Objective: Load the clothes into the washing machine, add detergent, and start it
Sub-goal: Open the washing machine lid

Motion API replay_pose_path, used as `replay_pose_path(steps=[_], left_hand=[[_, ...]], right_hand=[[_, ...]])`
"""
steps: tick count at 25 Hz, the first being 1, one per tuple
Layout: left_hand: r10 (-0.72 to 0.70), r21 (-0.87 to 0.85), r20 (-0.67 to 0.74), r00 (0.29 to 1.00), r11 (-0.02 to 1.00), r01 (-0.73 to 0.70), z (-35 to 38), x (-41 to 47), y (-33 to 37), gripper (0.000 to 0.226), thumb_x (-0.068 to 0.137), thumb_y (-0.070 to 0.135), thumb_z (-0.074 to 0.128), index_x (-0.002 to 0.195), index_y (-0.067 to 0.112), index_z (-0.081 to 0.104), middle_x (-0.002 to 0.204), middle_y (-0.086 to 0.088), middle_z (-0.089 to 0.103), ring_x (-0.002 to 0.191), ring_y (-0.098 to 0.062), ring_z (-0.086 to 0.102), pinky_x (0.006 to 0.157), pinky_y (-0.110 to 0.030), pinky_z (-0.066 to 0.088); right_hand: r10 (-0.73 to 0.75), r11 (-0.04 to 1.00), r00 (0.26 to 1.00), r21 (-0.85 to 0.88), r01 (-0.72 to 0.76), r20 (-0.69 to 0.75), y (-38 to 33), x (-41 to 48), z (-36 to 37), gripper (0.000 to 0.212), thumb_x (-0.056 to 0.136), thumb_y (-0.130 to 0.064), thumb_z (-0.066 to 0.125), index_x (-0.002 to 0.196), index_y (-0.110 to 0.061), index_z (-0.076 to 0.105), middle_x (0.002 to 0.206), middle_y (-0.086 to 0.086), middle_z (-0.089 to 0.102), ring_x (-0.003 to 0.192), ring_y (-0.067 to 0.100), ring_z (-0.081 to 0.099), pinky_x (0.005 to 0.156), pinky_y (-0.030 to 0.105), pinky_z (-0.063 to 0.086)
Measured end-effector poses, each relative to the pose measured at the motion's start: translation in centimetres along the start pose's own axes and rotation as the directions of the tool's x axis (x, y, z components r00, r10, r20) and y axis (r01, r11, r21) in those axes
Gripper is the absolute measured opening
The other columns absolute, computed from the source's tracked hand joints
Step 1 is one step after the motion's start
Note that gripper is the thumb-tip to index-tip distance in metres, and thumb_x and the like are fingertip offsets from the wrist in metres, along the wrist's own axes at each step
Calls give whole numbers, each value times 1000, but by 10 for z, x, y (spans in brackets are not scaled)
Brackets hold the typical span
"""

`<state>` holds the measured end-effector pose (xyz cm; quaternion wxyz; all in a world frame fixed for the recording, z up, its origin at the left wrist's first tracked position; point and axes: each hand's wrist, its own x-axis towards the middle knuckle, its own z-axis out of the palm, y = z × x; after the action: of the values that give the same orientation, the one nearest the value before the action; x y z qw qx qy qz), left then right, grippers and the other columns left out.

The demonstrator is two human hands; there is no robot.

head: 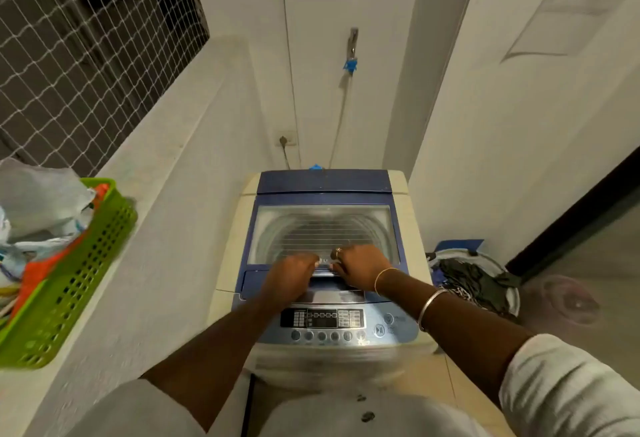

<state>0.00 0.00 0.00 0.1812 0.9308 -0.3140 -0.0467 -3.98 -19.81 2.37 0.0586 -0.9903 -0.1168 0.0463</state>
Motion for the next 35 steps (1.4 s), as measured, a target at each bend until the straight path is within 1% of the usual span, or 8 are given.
replay_pose_path(steps=[5, 11, 15, 19, 22, 25, 28, 35], left_hand=[[3, -87, 345, 939, 996, 28, 4, -16, -2, 25, 100, 31, 52, 111, 16, 67, 105, -3, 67, 94, -18, 63, 83, -34, 48], [-31, -61, 430, 902, 996, 64, 5, -20, 0, 18, 95, 24, 62, 104, 10, 68, 101, -7, 68, 88, -17, 62, 78, -30, 45], [-64, -91, 384, 921, 990, 107, -5, -17, 1, 8, 88, 19, 67, 94, 14, 67, 87, 1, 65, 83, -15, 63, 85, -39, 54], [-82, -114, 220, 972, 987, 109, -39, -11, 10, 2, 84, 21, 70, 84, 21, 68, 77, 7, 64, 74, -9, 61, 77, -34, 56], [-56, -65, 80, 995, 996, 61, -74, 6, 17, 8, 85, 13, 66, 92, 15, 71, 87, -3, 68, 81, -17, 64, 79, -36, 53], [-38, -68, -38, 999, 997, 35, -105, 31, 22, 22, 90, 7, 63, 111, 7, 69, 109, -16, 67, 102, -31, 63, 94, -44, 49], [22, 75, -188, 982, 997, -8, -122, 59, 21, 21, 87, 15, 67, 108, 18, 69, 104, -5, 68, 95, -24, 64, 83, -40, 55], [34, 145, -225, 974, 989, -1, -125, 131, 1, 30, 89, 13, 70, 119, 19, 66, 110, -4, 67, 99, -23, 65, 86, -38, 57]], right_hand=[[0, 994, 982, 110, -21, 190, -17, -17, 21, 33, 99, -42, 40, 110, -21, 63, 99, 5, 68, 84, 24, 63, 64, 29, 39], [93, 994, 928, 23, -108, 361, -32, -20, 27, 40, 100, -47, 41, 111, -17, 65, 98, 6, 69, 89, 24, 64, 70, 32, 43], [112, 988, 915, 51, -143, 388, -33, -14, 3, 33, 94, -43, 51, 106, -16, 66, 97, 7, 68, 91, 25, 65, 72, 33, 49], [120, 988, 961, 66, -141, 250, -34, -17, -42, 26, 90, -44, 58, 91, -19, 65, 87, 3, 66, 74, 21, 58, 65, 29, 44], [98, 995, 995, 11, -98, 26, -33, -15, -80, 23, 91, -40, 59, 94, -18, 66, 92, 6, 70, 81, 26, 64, 67, 30, 45], [120, 993, 983, 4, -121, -139, -25, 4, -109, 18, 89, -32, 64, 99, -18, 68, 95, 6, 71, 86, 26, 65, 69, 26, 38], [164, 986, 944, 6, -169, -285, -13, 33, -120, 20, 87, -30, 68, 101, -17, 70, 97, 6, 72, 88, 26, 66, 78, 31, 50], [243, 954, 895, -76, -291, -374, 9, 101, -124, 20, 90, -24, 68, 108, -15, 72, 102, 8, 72, 95, 27, 66, 92, 40, 53]])
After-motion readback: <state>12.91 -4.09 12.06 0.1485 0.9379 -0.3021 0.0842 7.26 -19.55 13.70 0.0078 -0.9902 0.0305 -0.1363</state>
